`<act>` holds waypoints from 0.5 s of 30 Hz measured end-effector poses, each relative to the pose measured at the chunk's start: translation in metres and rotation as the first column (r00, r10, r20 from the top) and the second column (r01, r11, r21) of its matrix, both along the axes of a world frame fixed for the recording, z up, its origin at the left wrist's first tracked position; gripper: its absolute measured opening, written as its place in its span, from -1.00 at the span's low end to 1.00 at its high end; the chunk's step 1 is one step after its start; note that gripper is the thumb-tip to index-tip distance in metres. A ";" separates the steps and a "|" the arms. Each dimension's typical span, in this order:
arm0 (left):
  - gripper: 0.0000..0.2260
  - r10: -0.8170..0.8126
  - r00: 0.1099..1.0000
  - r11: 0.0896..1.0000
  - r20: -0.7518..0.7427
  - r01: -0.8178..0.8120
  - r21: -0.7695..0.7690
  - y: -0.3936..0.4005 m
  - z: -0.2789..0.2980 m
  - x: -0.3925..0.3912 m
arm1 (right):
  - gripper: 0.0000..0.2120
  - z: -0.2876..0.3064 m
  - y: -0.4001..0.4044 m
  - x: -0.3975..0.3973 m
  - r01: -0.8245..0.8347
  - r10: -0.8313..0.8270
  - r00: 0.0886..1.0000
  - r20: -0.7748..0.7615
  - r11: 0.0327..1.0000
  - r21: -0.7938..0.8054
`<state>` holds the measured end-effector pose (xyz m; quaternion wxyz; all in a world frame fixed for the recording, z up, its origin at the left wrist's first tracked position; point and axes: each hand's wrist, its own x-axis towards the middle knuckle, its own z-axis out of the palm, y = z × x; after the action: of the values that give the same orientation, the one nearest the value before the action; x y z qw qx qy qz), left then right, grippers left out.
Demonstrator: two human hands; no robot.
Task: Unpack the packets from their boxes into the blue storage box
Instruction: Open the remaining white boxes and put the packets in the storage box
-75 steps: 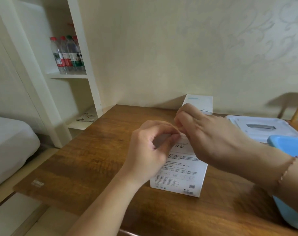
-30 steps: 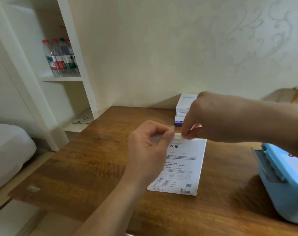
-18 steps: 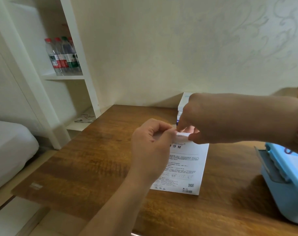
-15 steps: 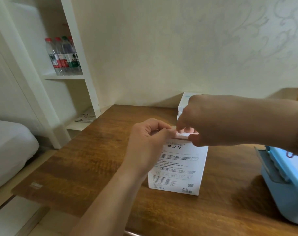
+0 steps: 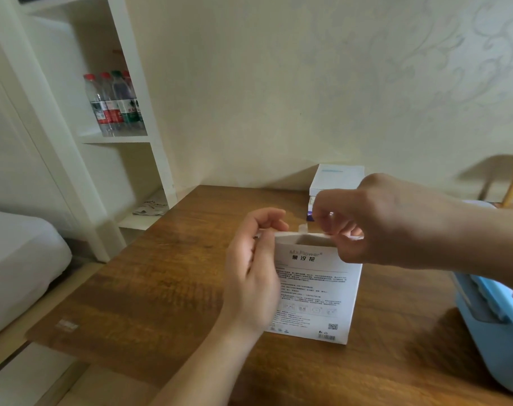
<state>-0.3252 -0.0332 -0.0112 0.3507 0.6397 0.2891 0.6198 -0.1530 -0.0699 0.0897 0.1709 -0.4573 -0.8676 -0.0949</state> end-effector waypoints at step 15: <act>-0.84 0.050 0.999 0.997 0.013 -0.050 0.063 0.005 -0.001 0.002 | -0.90 -0.004 0.000 -0.001 0.088 -0.107 0.980 -0.166 0.989 -0.115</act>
<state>-0.3229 -0.0283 -0.0120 0.3162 0.6396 0.2831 0.6409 -0.1540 -0.0702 0.0859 0.2152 -0.5142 -0.8300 -0.0167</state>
